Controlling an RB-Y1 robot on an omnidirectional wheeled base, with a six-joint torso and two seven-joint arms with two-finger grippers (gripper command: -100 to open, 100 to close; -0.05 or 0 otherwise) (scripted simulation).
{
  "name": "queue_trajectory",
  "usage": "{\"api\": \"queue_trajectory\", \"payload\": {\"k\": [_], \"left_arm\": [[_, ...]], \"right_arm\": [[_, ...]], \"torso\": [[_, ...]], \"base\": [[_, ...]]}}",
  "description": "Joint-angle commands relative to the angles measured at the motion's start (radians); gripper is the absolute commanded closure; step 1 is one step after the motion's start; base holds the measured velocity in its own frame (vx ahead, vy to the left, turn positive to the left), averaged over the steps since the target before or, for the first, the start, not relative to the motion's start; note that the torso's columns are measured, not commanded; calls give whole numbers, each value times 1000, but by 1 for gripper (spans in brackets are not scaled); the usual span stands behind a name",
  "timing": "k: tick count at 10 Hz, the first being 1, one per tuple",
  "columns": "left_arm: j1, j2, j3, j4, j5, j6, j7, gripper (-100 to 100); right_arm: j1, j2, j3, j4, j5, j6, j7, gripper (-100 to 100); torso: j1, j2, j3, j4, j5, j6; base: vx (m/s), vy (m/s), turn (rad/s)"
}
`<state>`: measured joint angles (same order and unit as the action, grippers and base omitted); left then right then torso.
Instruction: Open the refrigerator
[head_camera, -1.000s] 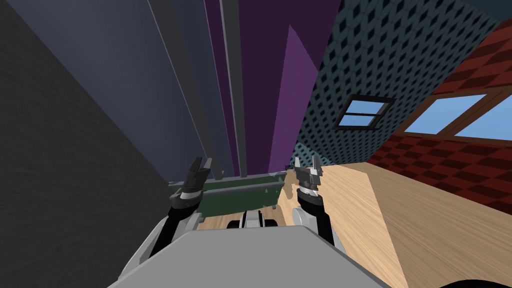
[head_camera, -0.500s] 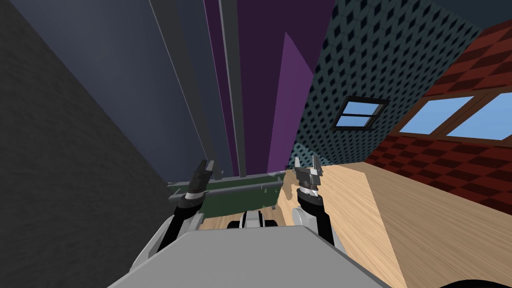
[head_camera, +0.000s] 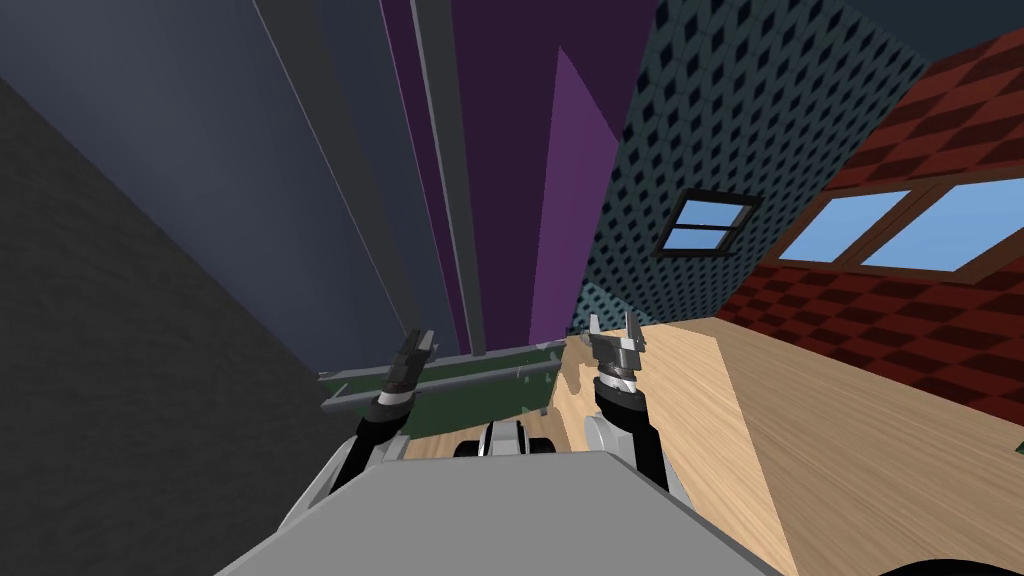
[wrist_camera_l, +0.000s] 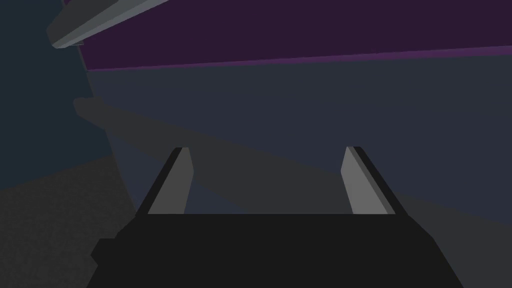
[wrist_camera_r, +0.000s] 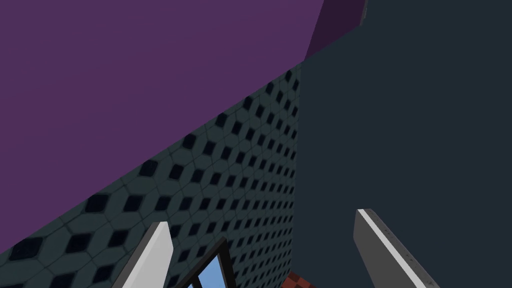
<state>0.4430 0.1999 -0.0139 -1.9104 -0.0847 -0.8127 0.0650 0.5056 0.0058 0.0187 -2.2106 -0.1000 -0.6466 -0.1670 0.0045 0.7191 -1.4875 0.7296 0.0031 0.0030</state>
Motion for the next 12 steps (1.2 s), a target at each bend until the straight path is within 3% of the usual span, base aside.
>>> {"api": "queue_trajectory", "payload": {"k": [1, 8, 12], "left_arm": [[-16, -1, -15, 85, 4, -23, 3, -100], [-34, -6, -34, 219, 11, -73, 8, -100], [-57, -23, -58, 365, 19, -137, 15, -100]], "right_arm": [[0, 0, 0, 0, 0, 0, 0, 0], [0, 0, 0, 0, 0, 0, 0, 0], [0, 0, 0, 0, 0, 0, 0, 0]], "torso": [[2, 5, 3, 3, 0, -2], [-3, 16, 10, 7, -2, -3], [-5, 20, 12, 9, -3, -3]], "base": [[26, -22, -63], [7, -9, -29], [5, -19, -53]]}}
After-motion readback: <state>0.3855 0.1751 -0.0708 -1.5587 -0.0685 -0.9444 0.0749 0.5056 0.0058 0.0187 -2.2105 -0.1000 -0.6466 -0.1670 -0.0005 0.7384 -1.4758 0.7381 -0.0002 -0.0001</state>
